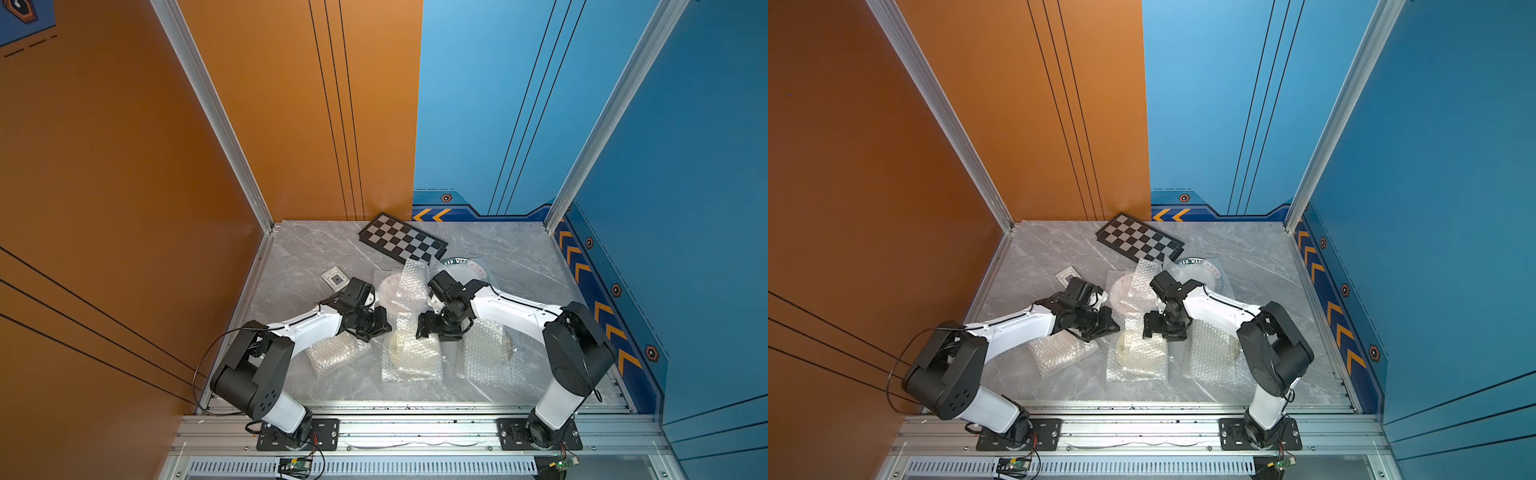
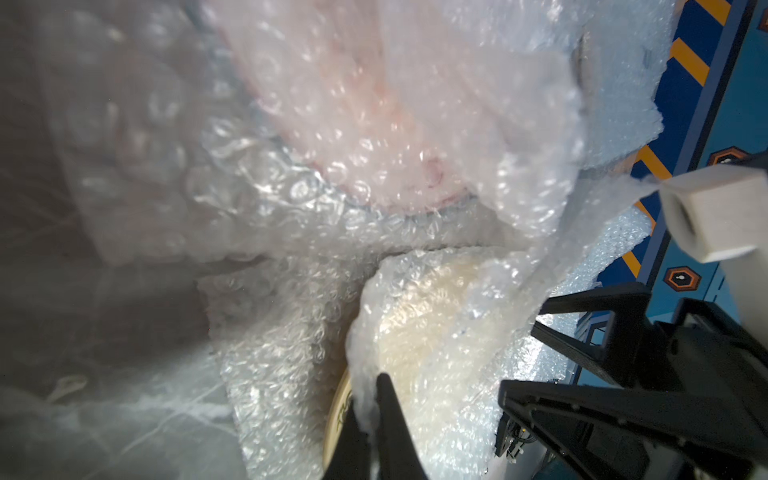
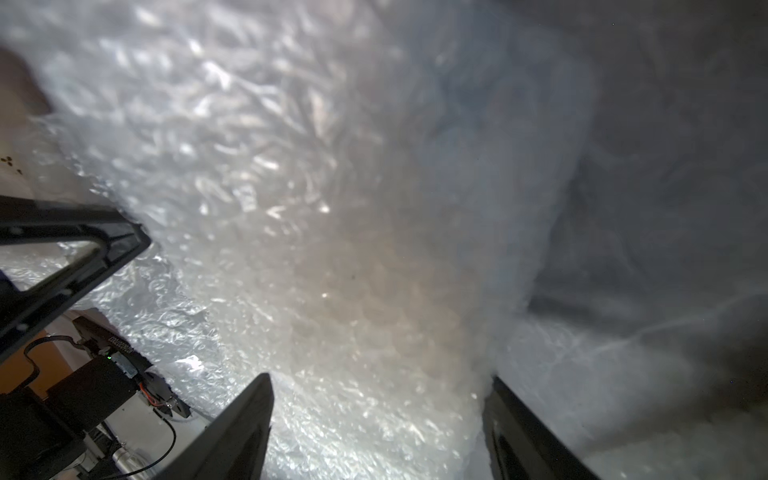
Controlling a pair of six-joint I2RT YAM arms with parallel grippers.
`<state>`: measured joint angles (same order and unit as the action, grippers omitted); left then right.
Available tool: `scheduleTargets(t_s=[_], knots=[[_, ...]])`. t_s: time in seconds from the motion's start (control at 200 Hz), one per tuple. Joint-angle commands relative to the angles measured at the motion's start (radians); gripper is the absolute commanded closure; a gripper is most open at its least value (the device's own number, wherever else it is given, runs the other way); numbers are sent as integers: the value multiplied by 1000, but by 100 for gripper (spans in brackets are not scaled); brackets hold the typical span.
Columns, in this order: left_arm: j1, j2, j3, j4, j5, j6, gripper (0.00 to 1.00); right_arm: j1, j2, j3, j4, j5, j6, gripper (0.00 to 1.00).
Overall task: Unpack dinner plates from bubble wrap
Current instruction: Unwrap the bubble wrap at the center of the board.
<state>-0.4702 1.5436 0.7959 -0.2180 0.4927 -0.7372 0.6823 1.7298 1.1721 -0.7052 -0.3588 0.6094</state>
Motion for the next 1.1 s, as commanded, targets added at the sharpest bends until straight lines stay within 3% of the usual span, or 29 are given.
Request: scheduleTargets(t_s=[0.0,0.195,0.546,1.091], knots=[[1,15,-3,-40,45,33,95,53,-42,74,-153,153,-71,13],[2,19,-17,-17,52,32,94,161,-8,188,-315,248,-106,10],[1,36,-25,-4,68,30,97,337,97,289,-352,321,-42,11],[1,23,-54,21,50,9,98,492,226,413,-462,482,-58,13]])
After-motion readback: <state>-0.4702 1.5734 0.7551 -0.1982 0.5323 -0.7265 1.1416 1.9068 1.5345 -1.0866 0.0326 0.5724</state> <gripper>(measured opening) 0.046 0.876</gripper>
